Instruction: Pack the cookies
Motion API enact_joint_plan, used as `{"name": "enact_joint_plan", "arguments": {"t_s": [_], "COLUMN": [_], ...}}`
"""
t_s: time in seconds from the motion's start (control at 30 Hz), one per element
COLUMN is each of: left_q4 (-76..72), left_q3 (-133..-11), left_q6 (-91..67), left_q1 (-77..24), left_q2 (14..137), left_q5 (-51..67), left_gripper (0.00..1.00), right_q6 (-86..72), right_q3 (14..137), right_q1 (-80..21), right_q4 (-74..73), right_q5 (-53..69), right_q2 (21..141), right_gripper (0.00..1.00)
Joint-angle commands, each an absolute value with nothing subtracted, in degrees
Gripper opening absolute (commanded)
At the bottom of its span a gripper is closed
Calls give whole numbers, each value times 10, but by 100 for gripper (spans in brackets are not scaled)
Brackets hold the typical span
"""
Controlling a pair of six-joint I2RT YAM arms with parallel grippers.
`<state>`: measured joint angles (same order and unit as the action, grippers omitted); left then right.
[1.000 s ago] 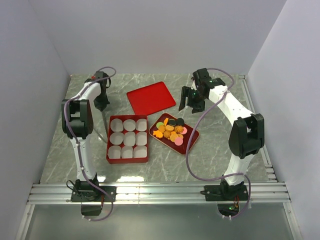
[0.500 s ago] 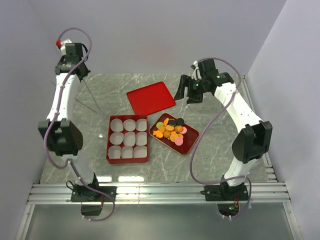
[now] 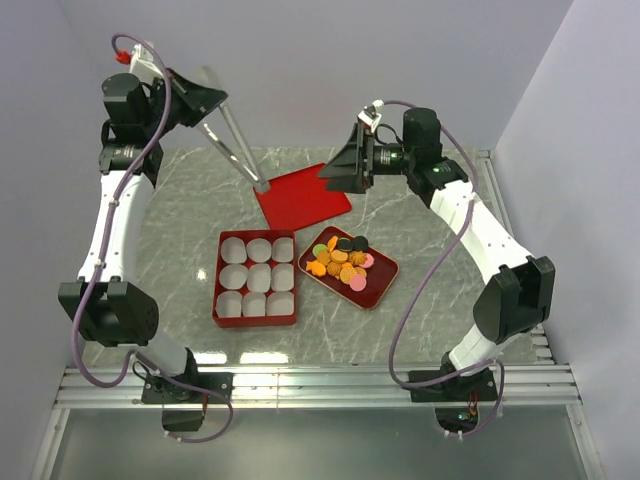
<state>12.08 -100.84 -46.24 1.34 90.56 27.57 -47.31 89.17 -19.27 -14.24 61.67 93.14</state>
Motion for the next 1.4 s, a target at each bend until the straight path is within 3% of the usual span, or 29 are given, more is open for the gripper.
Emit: {"name": "enact_joint_plan", "arguments": {"t_s": [0.0,0.1,0.3,0.77,1.17,1.37], "left_q4": [-81,-136,-178,-264,-306,-311], "left_q3": [-996,-991,-977,-951,-926,-903], "left_q6": [-579,-619,-656,-700,-729,-729], "left_q1": [-11,-32,-75,-117,-138,-143], "left_q2": [880,882,877,858,857,849], "left_q5": [446,471,469,428,394,369], "left_gripper": [0,0,0,0,0,0], "right_q6": [-607,-624,-520,-473,-592,-649], "right_q3": [888,908,997,1018,969,961], "right_q1": [-210,-217,-231,-267,-287,-286], "right_q4": [44,77,-89,-164,18,99], "right_q5": [693,686,650,599,624,636], "right_q2": [918,925,952,955,947,946], "right_gripper": [87,88,95,100,100,93]}}
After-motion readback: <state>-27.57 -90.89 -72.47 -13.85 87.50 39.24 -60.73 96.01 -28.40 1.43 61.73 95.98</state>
